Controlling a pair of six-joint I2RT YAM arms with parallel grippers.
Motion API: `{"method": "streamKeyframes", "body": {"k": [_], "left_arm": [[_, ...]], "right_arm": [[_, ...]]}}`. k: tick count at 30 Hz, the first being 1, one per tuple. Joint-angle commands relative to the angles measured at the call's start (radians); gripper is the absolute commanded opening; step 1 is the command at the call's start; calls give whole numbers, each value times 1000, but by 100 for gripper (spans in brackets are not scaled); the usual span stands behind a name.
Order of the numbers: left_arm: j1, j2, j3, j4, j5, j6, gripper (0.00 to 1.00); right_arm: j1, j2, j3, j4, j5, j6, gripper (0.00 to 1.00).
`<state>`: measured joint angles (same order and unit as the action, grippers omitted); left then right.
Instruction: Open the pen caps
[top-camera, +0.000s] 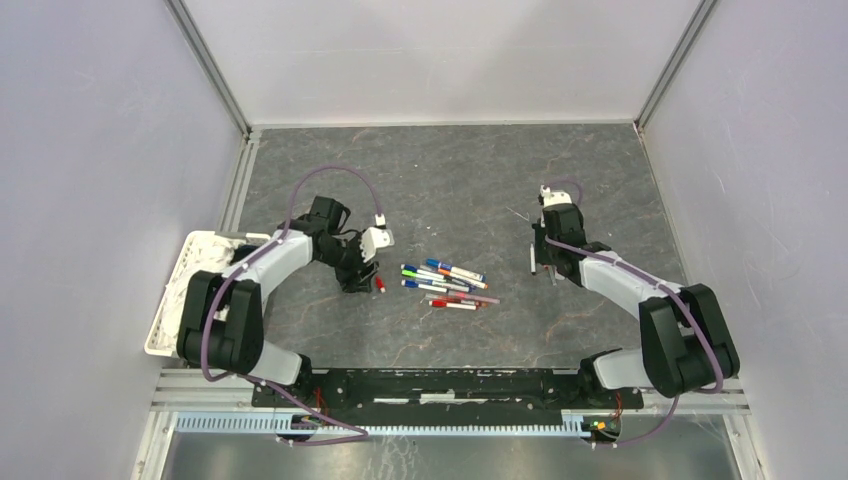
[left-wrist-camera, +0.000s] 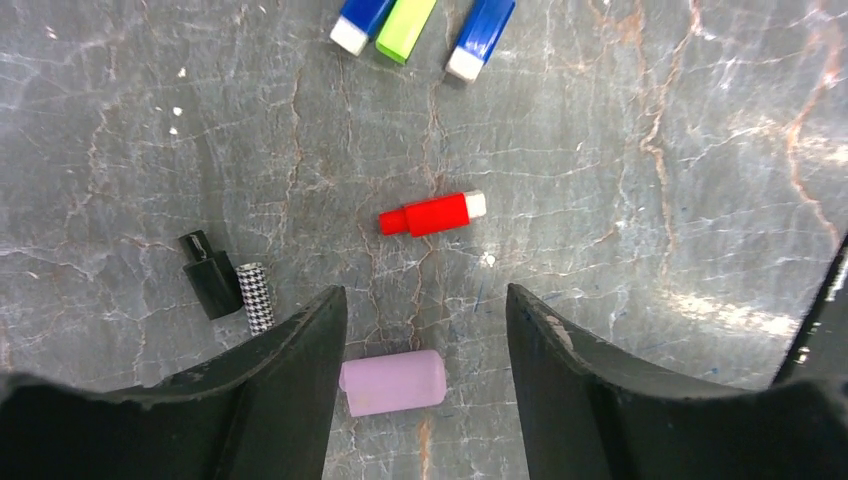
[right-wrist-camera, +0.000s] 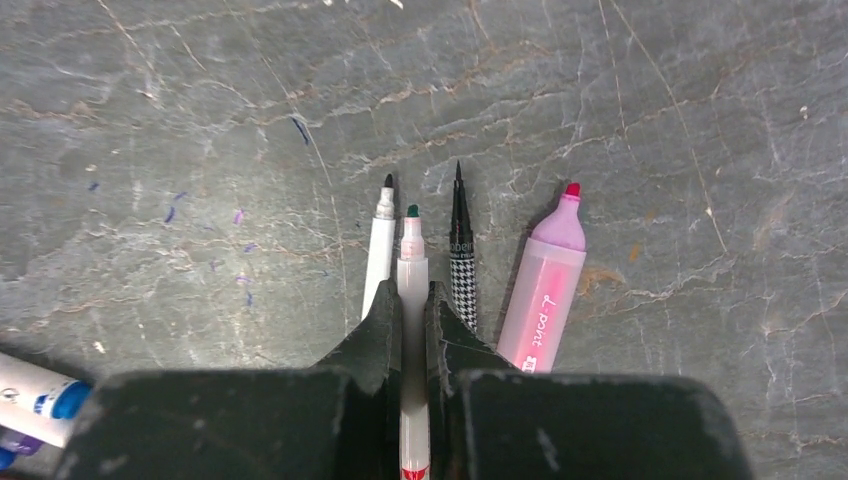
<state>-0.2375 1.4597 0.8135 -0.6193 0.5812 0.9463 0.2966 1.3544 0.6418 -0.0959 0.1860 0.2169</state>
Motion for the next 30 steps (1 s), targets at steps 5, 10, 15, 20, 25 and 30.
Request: {"method": "streamKeyframes", "body": {"k": [5, 10, 15, 20, 25, 30], "left_arm": [[-2, -62, 258, -242, 165, -77, 68], [-2, -91, 400, -371, 223, -101, 69], [-2, -90, 505, -495, 253, -111, 70], [-2, -121, 526, -524, 255, -107, 71], [2, -141, 543, -528, 243, -124, 78], [20, -152, 568, -506, 206, -183, 90]], "right_arm": [[-9, 59, -18, 64, 63, 14, 7], [-9, 80, -27, 75, 59, 11, 23], [-10, 69, -27, 75, 47, 13, 31], [-10, 18, -15, 57, 48, 18, 31], [-2, -65, -1, 64, 13, 30, 35], [95, -75, 47, 88, -55, -36, 45]]}}
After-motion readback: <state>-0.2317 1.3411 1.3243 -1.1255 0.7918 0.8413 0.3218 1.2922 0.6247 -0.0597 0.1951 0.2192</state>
